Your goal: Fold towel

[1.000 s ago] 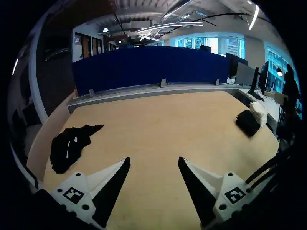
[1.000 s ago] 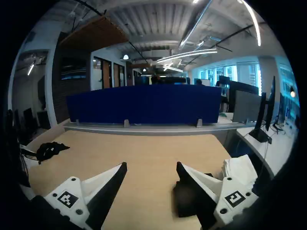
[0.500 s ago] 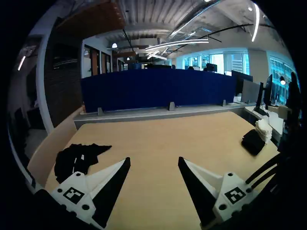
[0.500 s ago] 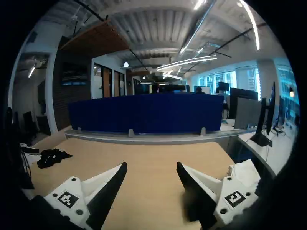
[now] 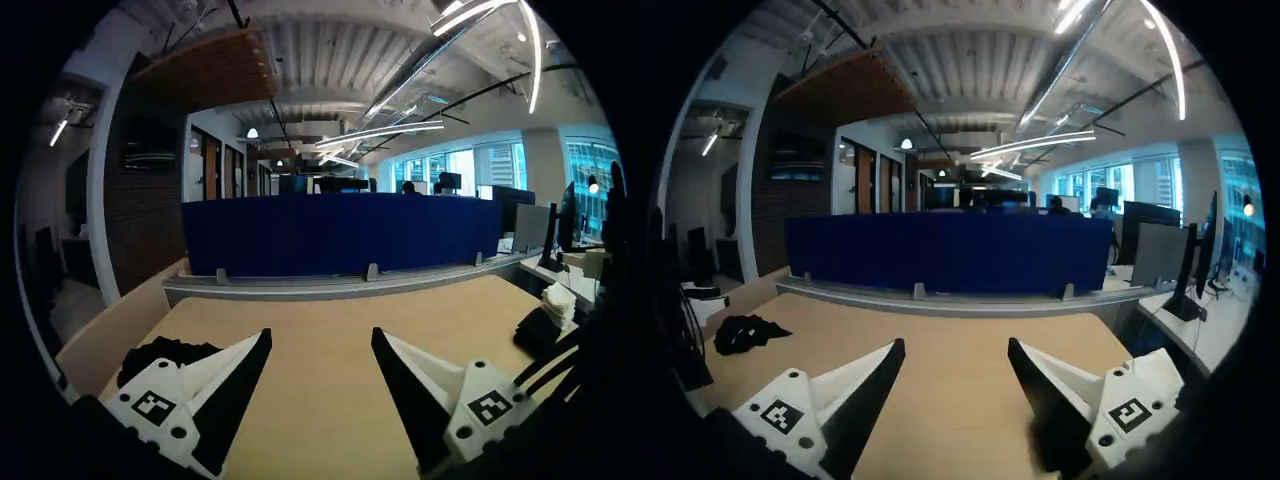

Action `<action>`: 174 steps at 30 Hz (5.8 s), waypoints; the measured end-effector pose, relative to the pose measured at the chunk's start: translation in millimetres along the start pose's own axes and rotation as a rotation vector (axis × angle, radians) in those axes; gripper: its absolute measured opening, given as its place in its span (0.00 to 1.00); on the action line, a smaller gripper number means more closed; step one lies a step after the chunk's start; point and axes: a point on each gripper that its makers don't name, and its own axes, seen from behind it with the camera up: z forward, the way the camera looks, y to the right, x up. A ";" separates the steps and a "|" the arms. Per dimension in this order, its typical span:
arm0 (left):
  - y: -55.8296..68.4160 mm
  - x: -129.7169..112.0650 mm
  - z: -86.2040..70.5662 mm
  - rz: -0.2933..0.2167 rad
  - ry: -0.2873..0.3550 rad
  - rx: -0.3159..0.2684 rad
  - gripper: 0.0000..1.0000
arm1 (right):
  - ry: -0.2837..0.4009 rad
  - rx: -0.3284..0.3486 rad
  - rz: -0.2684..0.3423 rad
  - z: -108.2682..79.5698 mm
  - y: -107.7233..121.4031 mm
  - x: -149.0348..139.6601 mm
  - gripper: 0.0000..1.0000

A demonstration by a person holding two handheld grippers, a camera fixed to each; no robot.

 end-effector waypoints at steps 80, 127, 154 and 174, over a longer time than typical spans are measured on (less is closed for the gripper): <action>-61.5 -154.6 63.6 -0.019 0.178 0.099 0.92 | -0.017 0.066 0.029 69.0 -74.8 -37.5 1.00; -62.4 -154.9 63.4 -0.017 0.178 0.101 0.93 | 0.175 -0.080 0.123 52.1 50.6 -133.7 1.00; -61.9 -155.8 63.3 -0.018 0.178 0.101 0.93 | 0.173 -0.113 0.059 70.5 51.7 -181.3 0.99; -63.0 -155.5 62.8 -0.018 0.178 0.101 0.93 | 0.185 -0.108 0.005 70.2 44.7 -179.3 0.99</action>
